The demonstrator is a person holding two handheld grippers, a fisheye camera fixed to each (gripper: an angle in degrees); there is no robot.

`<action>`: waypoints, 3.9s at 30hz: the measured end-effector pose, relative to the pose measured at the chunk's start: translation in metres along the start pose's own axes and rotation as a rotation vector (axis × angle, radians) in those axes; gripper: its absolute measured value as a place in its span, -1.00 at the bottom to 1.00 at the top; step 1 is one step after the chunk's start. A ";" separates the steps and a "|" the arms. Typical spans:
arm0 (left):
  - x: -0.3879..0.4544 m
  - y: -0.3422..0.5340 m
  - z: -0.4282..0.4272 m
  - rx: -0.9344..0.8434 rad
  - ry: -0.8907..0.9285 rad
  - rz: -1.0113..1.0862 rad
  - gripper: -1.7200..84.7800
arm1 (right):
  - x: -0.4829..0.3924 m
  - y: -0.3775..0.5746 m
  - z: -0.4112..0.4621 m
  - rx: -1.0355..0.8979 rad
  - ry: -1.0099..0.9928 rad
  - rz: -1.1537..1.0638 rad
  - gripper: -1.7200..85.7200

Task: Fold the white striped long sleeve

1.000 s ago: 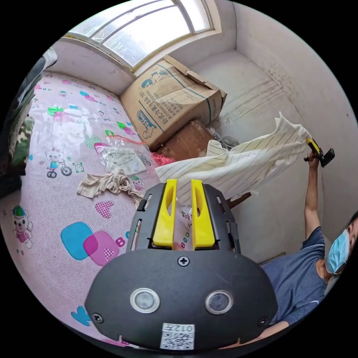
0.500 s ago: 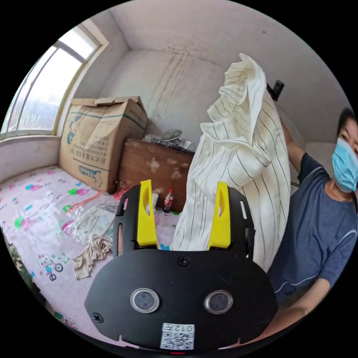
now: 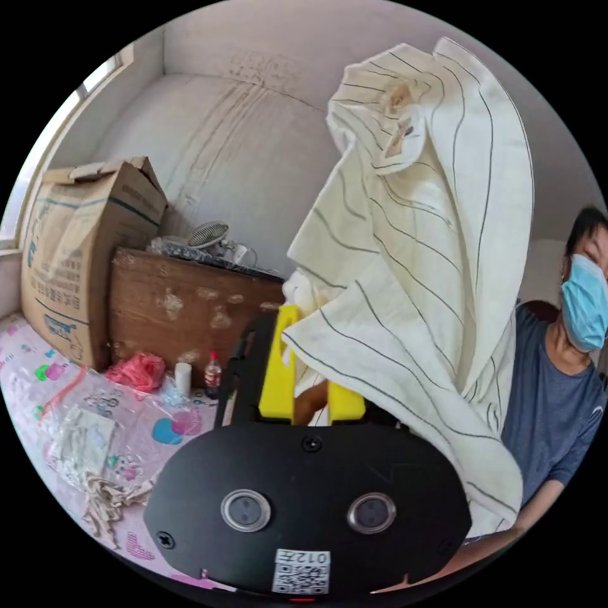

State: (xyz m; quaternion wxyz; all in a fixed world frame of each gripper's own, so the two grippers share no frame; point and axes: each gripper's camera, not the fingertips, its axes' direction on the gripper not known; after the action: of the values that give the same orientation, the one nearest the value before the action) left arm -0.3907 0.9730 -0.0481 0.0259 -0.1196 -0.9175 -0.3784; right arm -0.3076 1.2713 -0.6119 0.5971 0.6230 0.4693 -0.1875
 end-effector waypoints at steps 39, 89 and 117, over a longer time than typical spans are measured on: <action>0.429 -0.003 -0.084 -0.126 -2.014 0.429 -0.93 | -0.057 0.406 -0.071 0.377 0.010 0.376 -0.91; 0.023 0.499 -0.288 -0.815 -1.356 -1.219 -0.85 | -0.788 0.684 0.127 -0.599 -0.844 0.031 -0.77; 0.004 0.452 -0.365 -0.750 -0.959 -0.876 -0.85 | -1.028 0.614 0.076 -0.672 -0.749 -0.027 -0.92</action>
State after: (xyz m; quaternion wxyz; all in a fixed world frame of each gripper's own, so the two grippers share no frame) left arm -0.3027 1.0272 0.5236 -0.5725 0.1040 -0.6012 -0.5478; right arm -0.2891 0.9248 0.5370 0.8897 0.2801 0.2651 -0.2445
